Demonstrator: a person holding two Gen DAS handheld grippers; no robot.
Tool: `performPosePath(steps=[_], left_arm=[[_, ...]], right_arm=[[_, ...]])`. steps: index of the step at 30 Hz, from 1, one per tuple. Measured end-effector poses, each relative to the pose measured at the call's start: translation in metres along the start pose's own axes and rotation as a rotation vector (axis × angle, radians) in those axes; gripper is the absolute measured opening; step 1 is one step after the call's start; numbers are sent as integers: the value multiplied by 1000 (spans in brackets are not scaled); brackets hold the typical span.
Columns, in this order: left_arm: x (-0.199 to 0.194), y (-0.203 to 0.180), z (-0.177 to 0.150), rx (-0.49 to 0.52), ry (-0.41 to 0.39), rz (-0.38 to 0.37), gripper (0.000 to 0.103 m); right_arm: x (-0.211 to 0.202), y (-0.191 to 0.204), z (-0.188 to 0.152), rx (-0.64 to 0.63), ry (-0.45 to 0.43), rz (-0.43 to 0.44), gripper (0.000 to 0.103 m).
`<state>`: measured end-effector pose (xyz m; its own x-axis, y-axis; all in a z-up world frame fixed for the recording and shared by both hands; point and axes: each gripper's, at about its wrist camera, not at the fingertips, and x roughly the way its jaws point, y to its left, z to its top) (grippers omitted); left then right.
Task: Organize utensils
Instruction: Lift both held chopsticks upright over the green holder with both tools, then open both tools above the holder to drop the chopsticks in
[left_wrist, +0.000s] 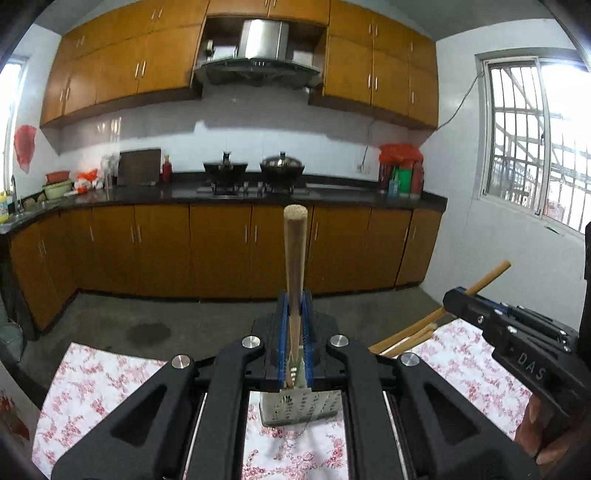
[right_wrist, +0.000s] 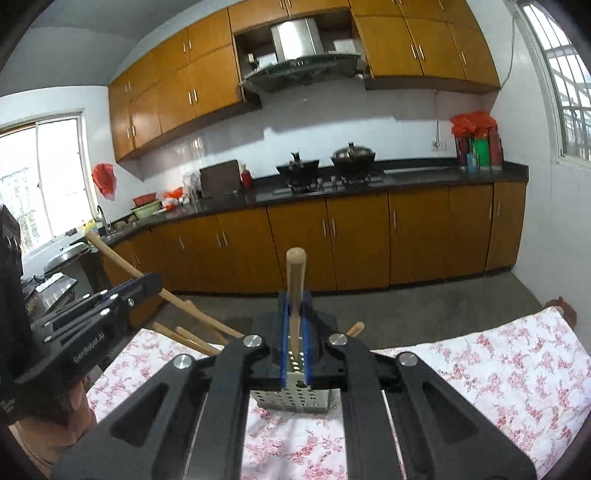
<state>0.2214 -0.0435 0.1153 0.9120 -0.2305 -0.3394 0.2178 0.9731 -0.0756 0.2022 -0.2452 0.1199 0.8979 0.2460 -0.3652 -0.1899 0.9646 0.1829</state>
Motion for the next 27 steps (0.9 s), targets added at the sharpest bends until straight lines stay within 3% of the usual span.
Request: performPosePath(steps=[9,11,12,14,15,19,20,22,24,26,27], left_arm=[[19,6,-13,-20,87,-20,8],[18,9,-14,-31,84,-26,10],[15,10,-13,-35,79,-31,16],[8,12,-9,-43,48,-28,40],[4,14,-8,-46,31,-26,50],[-13,19,0,-67,-19,-33,61],[-20,21,1,-70,-31,-31,65],[-36,25,0,-57,-63,-15,84],[-57,27,-8,-27,-104,22,95],[-72,27,-17,6,-129,68,101],[-84,27,-26,32,-144,100,101]], right_arm=[[23,1,-6,-6,39,-16,9],[22,2,-6,-15,27,-21,14],[19,4,-5,-24,18,-22,18],[12,6,-5,-35,-5,-30,34],[8,7,-4,-38,-18,-33,35],[-15,5,0,-33,-67,-39,44],[-23,5,-1,-32,-84,-44,52],[-39,4,-3,-33,-118,-48,66],[-58,5,-12,-41,-156,-61,81],[-74,7,-24,-50,-192,-75,98],[-83,8,-32,-53,-210,-82,99]])
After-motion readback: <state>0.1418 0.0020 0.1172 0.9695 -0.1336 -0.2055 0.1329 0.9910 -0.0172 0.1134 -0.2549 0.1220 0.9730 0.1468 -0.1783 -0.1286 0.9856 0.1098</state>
